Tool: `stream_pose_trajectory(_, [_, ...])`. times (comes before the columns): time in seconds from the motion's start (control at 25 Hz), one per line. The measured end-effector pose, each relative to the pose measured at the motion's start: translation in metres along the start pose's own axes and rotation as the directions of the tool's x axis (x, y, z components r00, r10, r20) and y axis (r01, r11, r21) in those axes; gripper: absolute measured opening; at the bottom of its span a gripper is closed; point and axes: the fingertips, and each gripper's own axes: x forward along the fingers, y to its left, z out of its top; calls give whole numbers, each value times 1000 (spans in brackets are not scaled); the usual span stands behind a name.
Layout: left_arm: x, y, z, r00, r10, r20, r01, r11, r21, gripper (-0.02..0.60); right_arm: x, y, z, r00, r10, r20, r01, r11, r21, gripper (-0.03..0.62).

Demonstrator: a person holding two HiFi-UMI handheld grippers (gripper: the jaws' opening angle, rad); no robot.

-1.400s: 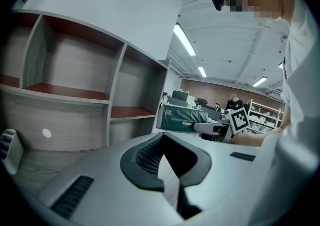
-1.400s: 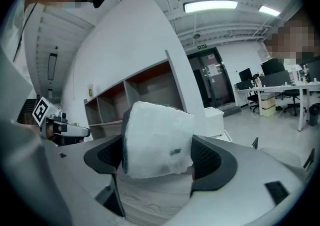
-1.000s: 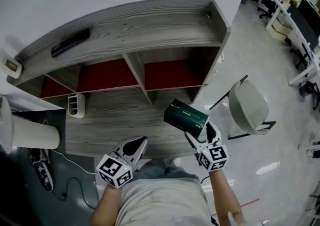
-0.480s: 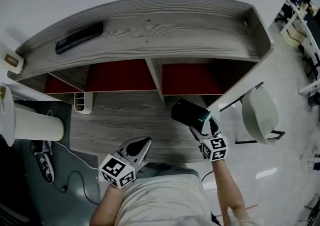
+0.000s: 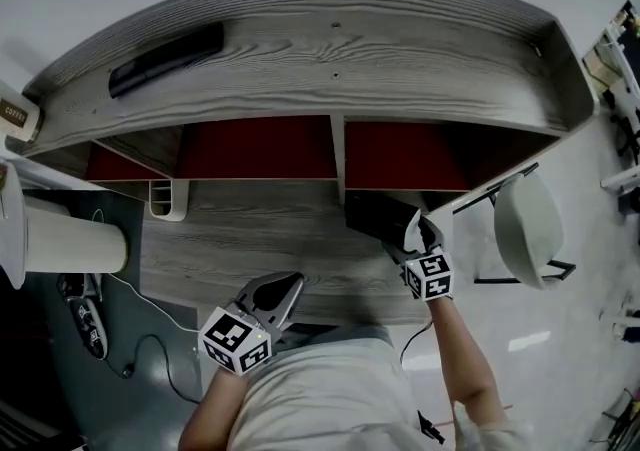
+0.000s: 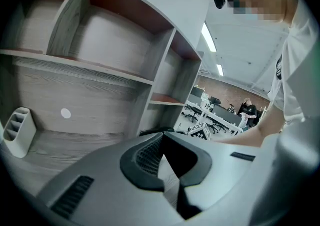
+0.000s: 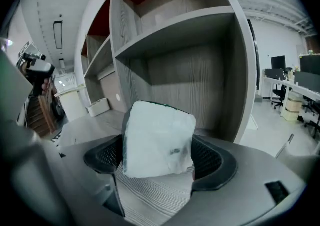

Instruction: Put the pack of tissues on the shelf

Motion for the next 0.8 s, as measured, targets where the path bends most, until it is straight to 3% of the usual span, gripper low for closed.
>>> stream_pose_trajectory(0.32, [0,10,-8,1000,-23,-20,22,1000,-16,14,18,1,-20,997,45,-58,-51,994,-98,440])
stream_pose_trajectory(0.6, [-2,7,-17,998,-49,-34,48,999,-25,14,24,-14,-44,988,-36,-153,10,986,-165,440])
stream_pose_trajectory(0.8, [-2,4,-21,997,-61,-38,59,998,-32,14,18,-31,-53,976,-131,-172,105,983,-153,442])
